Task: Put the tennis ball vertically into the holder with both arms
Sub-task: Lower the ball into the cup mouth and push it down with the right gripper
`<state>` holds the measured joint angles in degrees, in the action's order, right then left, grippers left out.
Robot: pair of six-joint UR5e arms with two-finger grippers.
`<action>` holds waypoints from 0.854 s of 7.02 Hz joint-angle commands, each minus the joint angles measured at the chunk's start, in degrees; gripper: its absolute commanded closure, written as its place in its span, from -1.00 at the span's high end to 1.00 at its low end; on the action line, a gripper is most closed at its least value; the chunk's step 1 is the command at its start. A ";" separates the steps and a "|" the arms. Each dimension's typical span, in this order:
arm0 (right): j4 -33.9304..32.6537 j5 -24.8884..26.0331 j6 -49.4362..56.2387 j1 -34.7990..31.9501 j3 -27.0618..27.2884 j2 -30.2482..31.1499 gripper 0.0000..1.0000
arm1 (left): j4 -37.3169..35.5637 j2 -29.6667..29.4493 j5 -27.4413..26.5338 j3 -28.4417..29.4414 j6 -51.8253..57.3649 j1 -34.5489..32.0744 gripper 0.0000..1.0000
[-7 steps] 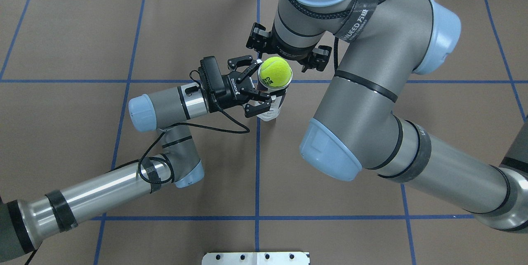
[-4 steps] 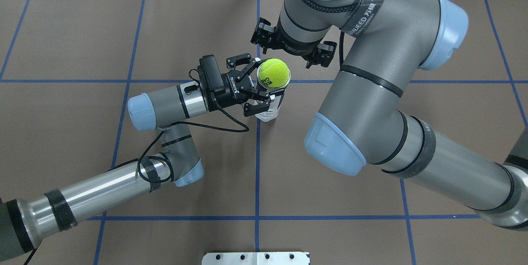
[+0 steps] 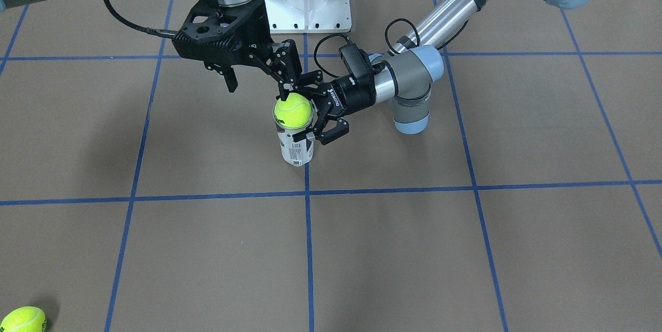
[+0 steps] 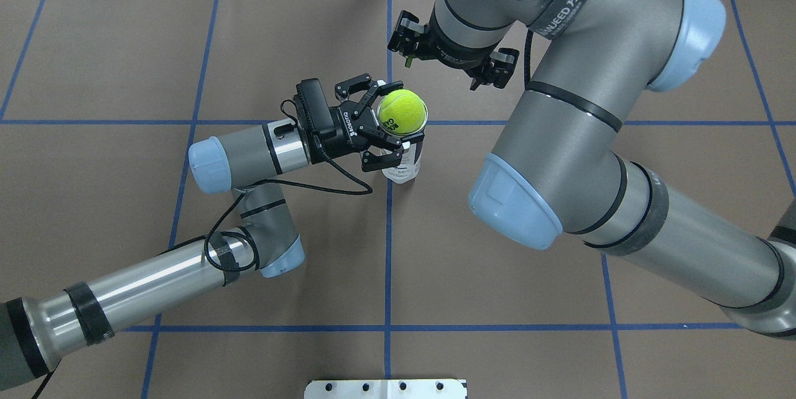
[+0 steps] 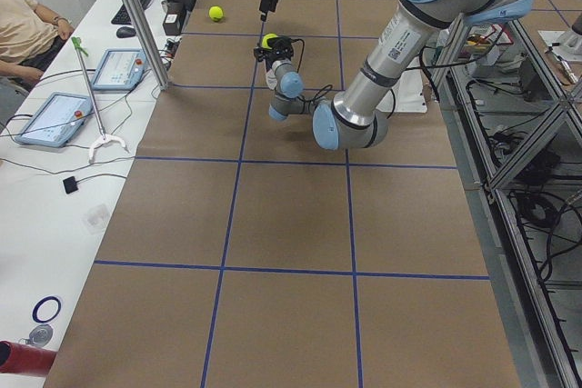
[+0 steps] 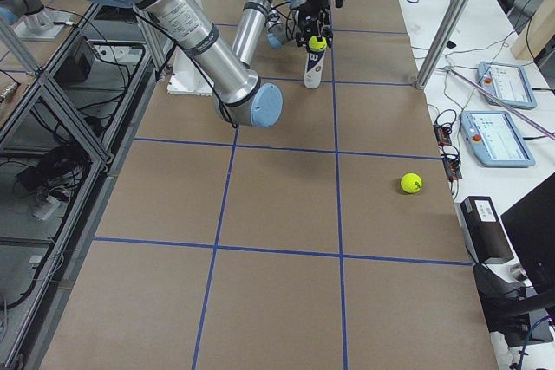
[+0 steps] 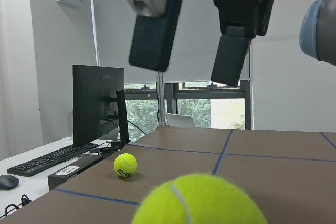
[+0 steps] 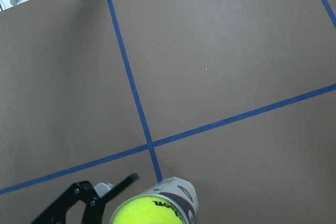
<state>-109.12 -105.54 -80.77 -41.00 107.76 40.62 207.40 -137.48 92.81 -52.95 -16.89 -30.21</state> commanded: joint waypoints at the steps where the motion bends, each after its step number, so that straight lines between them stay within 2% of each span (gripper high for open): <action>1: 0.22 0.15 0.35 -0.14 -0.27 0.33 0.98 | -0.06 0.11 0.00 0.04 0.01 -0.03 0.98; 2: 0.23 0.50 0.18 0.91 -0.53 0.07 0.94 | -0.15 0.11 0.00 0.04 0.01 0.06 0.98; 3: 0.31 1.12 -0.52 2.05 -0.71 -0.10 0.08 | -0.15 0.11 0.00 0.04 0.01 0.06 0.98; 4: 0.40 1.12 -0.53 2.58 -0.80 -0.45 -0.03 | -0.24 0.11 0.00 0.04 0.01 0.06 0.98; 5: 0.49 1.47 -0.70 3.89 -0.80 -0.46 0.13 | -0.24 0.11 0.00 0.21 0.01 0.15 0.98; 6: 0.58 2.69 -1.05 5.39 -1.41 -0.54 0.08 | -0.24 0.11 0.00 0.21 0.01 0.15 0.98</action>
<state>-108.66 -103.95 -81.46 -37.35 106.85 40.20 207.17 -137.37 92.81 -52.79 -16.87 -30.09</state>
